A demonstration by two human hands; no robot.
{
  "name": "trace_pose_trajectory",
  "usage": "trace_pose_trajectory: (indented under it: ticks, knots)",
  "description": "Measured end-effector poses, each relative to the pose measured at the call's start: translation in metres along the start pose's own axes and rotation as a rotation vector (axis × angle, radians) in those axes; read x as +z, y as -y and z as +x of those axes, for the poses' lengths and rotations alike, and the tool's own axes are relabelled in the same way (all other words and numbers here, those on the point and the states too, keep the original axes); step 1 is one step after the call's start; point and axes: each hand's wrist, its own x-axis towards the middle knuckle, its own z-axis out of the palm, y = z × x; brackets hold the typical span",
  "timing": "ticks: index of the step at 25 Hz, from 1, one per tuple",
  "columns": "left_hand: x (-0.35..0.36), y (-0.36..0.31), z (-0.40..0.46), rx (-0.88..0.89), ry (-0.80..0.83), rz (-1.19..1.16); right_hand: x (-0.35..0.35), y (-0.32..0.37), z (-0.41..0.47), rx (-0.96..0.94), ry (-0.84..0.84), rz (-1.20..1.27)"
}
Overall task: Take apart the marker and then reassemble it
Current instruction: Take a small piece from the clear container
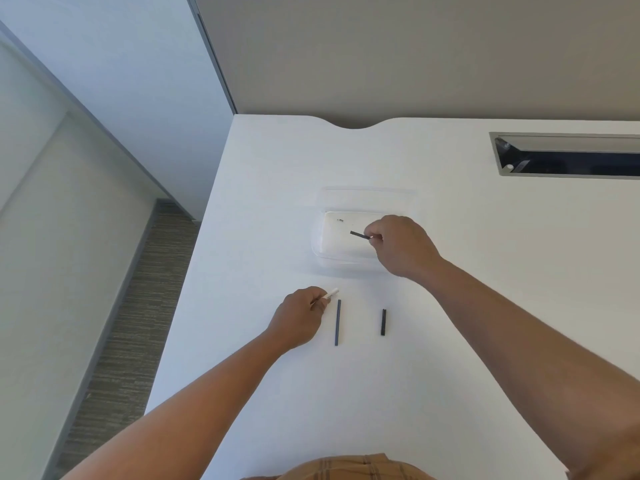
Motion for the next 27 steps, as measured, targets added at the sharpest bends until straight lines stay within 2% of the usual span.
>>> trace_pose_trajectory:
  ticks: [4, 8, 13, 16, 19, 25, 27]
  knots:
    - [-0.002, 0.003, 0.004, -0.043, 0.034, -0.114, -0.001, -0.002, 0.032, 0.092, 0.208, 0.013]
    - [-0.003, 0.005, 0.005, -0.083, 0.055, -0.178, 0.007, 0.0, 0.049, 0.072, 0.322, -0.072]
    - [-0.004, 0.003, 0.005, -0.1, 0.054, -0.198, 0.017, 0.002, 0.058, 0.055, 0.391, -0.134]
    - [-0.003, 0.003, 0.006, -0.098, 0.051, -0.193, 0.017, 0.002, 0.058, 0.081, 0.389, -0.084]
    - [-0.003, 0.003, 0.005, -0.092, 0.048, -0.184, 0.013, -0.005, 0.052, 0.105, 0.281, 0.05]
    - [-0.004, 0.002, 0.005, -0.083, 0.057, -0.157, 0.008, 0.003, 0.011, 0.038, -0.194, 0.482]
    - [-0.005, 0.001, 0.004, -0.085, 0.062, -0.162, 0.014, 0.01, -0.009, -0.024, -0.294, 0.585]
